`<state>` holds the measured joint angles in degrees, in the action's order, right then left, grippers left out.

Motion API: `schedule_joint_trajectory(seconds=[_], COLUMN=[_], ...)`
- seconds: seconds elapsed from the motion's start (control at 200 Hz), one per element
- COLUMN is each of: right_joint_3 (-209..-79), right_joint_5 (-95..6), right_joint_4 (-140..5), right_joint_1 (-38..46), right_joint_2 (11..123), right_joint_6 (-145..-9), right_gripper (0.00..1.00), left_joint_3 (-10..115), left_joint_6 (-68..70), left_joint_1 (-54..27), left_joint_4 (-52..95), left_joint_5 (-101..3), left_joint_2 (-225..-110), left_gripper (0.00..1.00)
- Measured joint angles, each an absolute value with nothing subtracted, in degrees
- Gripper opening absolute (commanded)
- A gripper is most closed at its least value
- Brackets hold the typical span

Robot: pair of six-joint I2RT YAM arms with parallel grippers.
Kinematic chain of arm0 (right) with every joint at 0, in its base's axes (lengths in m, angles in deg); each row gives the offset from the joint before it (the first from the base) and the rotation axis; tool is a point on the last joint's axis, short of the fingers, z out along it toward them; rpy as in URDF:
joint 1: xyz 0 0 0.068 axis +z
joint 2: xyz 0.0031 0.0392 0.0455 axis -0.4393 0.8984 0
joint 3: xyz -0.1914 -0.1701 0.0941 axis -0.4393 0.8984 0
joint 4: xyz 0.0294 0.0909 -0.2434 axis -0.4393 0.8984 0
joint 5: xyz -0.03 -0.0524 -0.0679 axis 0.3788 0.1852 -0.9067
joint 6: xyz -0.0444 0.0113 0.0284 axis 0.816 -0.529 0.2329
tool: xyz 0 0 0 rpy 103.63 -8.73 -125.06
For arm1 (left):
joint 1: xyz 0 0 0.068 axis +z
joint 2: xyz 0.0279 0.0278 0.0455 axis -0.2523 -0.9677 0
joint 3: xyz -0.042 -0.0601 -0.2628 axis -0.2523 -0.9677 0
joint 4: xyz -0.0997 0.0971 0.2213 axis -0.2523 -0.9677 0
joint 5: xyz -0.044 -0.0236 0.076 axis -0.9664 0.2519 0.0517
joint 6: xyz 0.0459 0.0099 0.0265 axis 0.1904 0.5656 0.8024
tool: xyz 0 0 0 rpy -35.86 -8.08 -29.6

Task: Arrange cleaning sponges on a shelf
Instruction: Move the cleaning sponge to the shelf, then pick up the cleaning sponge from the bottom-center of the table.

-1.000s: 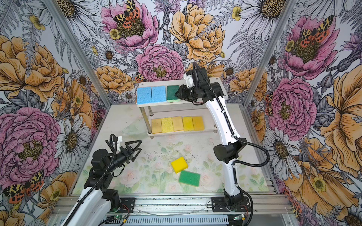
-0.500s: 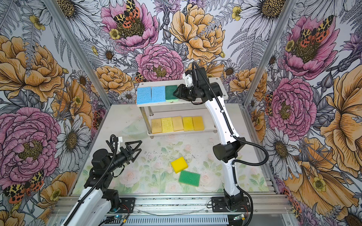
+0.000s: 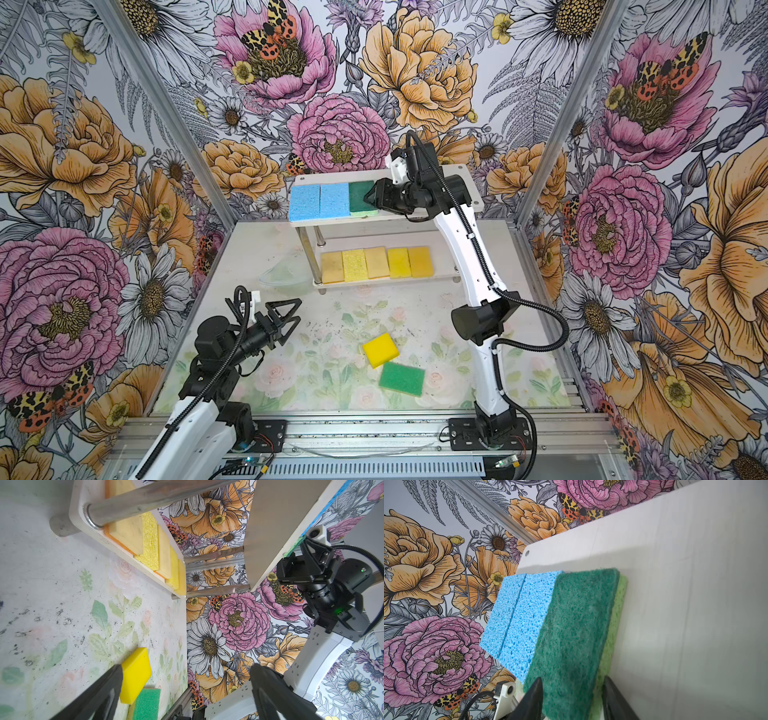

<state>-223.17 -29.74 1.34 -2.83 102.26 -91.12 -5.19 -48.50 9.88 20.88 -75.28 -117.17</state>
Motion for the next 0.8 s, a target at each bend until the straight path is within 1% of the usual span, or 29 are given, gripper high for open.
schedule_joint_trajectory(seconds=[0.215, 0.305, 0.405, 0.58, 0.72, 0.8], right_joint_3=[-221.43, -216.94, -209.14, -189.06, -165.97, -152.03], right_joint_5=[-31.64, -32.95, -35.31, -39.93, -42.59, -42.77], right_joint_4=[1.34, 1.32, 0.90, -0.52, -3.97, -6.51], right_joint_1=[-3.27, -3.27, -3.03, -1.63, -1.06, -1.04], right_joint_2=[100.03, 95.73, 88.25, 70.81, 55.45, 48.47], right_joint_6=[-90.33, -90.14, -89.28, -88.08, -89.76, -92.06], right_gripper=[0.53, 0.53, 0.54, 0.55, 0.56, 0.57], left_joint_3=[-5.01, -4.47, -3.62, 0.12, 5.00, 7.62], left_joint_6=[-47.84, -47.39, -46.55, -41.62, -36.70, -34.31], left_joint_1=[9.73, 8.50, 4.66, -4.98, -12.52, -16.44], left_joint_4=[20.84, 20.91, 20.77, 17.02, 14.26, 13.41], left_joint_5=[-76.70, -76.72, -76.53, -73.51, -70.03, -67.94], left_joint_2=[-117.98, -118.22, -119.16, -123.99, -132.18, -137.49], left_gripper=[0.97, 0.99, 0.99, 0.99, 0.99, 0.99])
